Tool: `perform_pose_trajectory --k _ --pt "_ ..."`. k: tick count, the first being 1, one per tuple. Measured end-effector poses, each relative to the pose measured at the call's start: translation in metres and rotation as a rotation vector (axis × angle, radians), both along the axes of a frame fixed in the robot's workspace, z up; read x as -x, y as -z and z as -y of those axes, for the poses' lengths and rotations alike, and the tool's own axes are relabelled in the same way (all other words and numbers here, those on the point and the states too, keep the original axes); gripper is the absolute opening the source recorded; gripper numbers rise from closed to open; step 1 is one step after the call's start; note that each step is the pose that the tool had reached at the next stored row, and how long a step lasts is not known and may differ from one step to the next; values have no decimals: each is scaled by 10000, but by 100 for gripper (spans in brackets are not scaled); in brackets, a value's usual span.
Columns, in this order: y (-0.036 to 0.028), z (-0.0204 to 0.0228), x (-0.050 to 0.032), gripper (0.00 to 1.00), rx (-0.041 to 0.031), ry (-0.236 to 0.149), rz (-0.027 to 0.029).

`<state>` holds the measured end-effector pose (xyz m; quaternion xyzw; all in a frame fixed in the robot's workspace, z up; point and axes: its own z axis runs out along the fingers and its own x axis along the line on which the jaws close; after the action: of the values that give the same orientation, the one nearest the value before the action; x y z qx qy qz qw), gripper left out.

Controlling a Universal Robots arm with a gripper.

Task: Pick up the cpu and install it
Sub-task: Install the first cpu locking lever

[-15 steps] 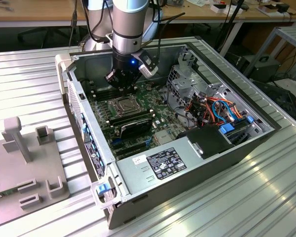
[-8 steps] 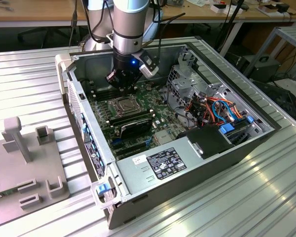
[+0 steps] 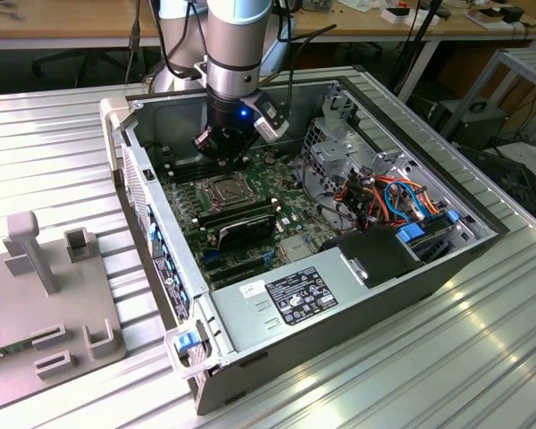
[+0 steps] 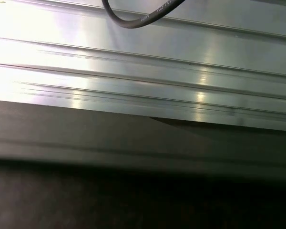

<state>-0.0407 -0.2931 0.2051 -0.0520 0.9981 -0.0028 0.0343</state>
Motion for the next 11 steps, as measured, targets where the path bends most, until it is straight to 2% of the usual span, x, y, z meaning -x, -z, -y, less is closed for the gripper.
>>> perform_pose_trajectory --k 11 --pt "12 0 -11 11 7 0 -1"
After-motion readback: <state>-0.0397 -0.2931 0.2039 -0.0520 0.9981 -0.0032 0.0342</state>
